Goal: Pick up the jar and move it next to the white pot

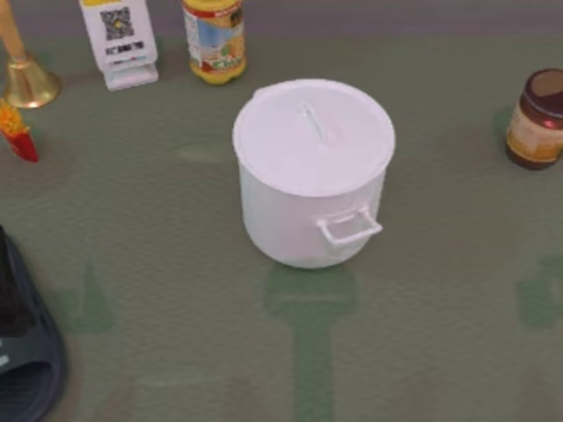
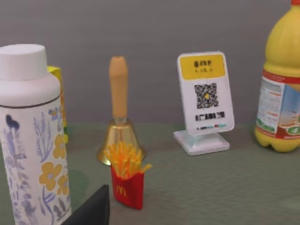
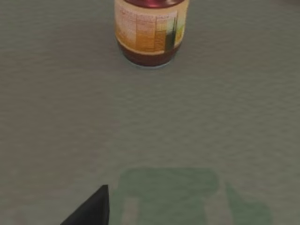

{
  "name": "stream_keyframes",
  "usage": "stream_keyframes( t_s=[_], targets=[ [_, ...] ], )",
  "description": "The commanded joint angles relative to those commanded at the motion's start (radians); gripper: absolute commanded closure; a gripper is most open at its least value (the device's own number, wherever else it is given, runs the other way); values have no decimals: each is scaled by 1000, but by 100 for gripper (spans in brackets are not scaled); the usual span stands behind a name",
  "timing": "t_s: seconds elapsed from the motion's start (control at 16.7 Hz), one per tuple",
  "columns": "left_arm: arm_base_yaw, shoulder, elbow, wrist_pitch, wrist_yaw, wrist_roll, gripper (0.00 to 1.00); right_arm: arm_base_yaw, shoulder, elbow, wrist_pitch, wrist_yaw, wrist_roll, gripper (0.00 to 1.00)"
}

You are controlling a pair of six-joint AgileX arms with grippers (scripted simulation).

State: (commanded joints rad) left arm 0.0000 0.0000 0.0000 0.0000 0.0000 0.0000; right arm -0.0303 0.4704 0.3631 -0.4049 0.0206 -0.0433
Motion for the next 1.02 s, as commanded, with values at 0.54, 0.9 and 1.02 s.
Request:
stream_keyframes(
  t_s=[0.54, 0.9, 1.02],
  targets=[
    [0, 0, 0, 0, 0, 0, 0, -25, 774, 1008, -452, 4, -90, 0],
    [0, 0, 0, 0, 0, 0, 0, -14, 1330, 1752, -720, -13, -173, 0],
    [0, 0, 0, 0, 0, 0, 0, -8, 1516, 1953, -813, -20, -202, 0]
  ],
)
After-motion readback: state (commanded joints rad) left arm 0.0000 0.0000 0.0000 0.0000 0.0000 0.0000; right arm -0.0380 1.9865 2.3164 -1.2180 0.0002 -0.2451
